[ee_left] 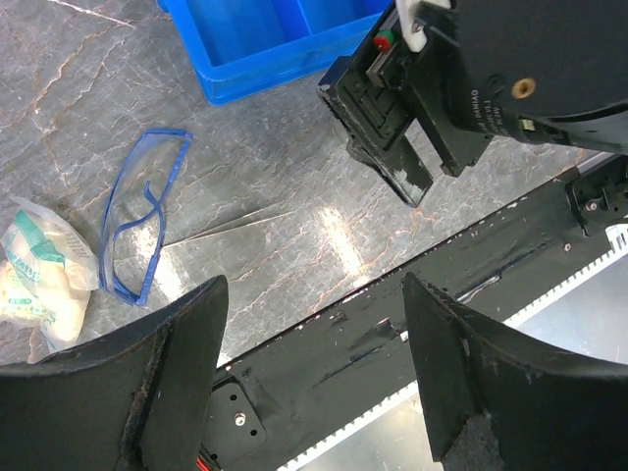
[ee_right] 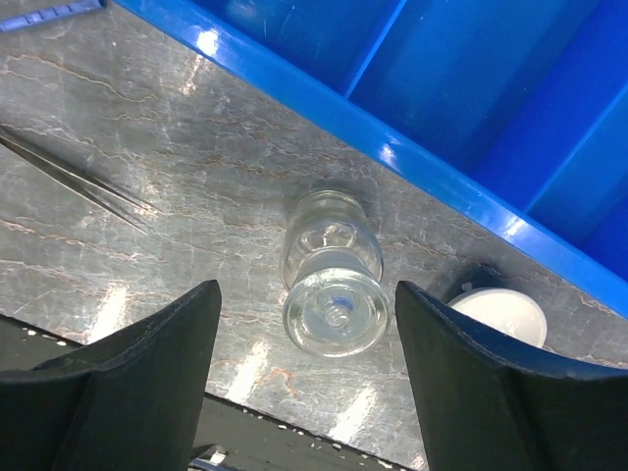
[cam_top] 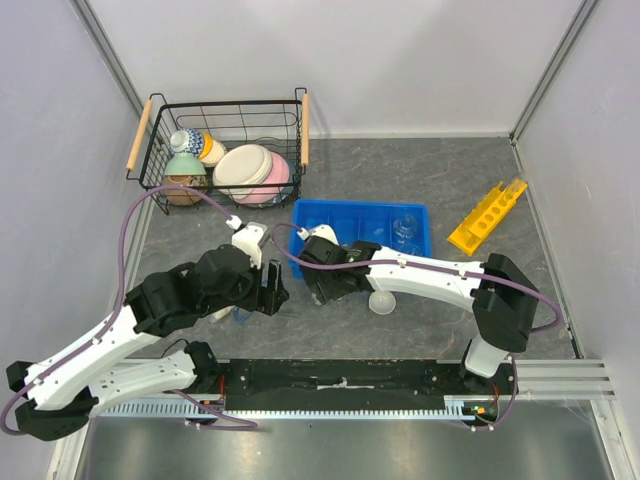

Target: Organize the chemistry lab equipment

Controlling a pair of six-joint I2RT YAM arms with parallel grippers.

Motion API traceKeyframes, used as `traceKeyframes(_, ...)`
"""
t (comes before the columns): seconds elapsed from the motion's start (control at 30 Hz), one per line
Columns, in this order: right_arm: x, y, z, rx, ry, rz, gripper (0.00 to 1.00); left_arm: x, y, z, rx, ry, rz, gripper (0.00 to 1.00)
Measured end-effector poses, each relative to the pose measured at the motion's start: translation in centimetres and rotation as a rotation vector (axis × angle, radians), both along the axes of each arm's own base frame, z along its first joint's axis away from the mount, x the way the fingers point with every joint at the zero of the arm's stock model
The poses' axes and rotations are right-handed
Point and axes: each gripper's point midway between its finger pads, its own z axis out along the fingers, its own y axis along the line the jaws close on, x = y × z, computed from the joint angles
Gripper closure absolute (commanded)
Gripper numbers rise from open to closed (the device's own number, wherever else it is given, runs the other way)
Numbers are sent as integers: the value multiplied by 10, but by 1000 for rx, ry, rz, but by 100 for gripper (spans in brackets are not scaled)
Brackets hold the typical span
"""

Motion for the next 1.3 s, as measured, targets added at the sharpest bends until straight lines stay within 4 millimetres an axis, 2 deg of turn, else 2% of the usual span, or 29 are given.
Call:
traceKeyframes(0.17,0,-2,-12,-35,7,-9,20,-1,2,2,-11,-7,-1,21)
traceKeyframes(0.6,6,-5,-24,-80,-7,-30,21,-2,3,3,-15,-10,-1,21)
traceKeyframes(1.03,10,-7,-25,-87,-21,-45,25,-1,1,-1,2,2,-2,21)
traceKeyframes(1.3,12,-14,-33,-96,-13,-58,28,1,-2,-6,24,16,-2,21)
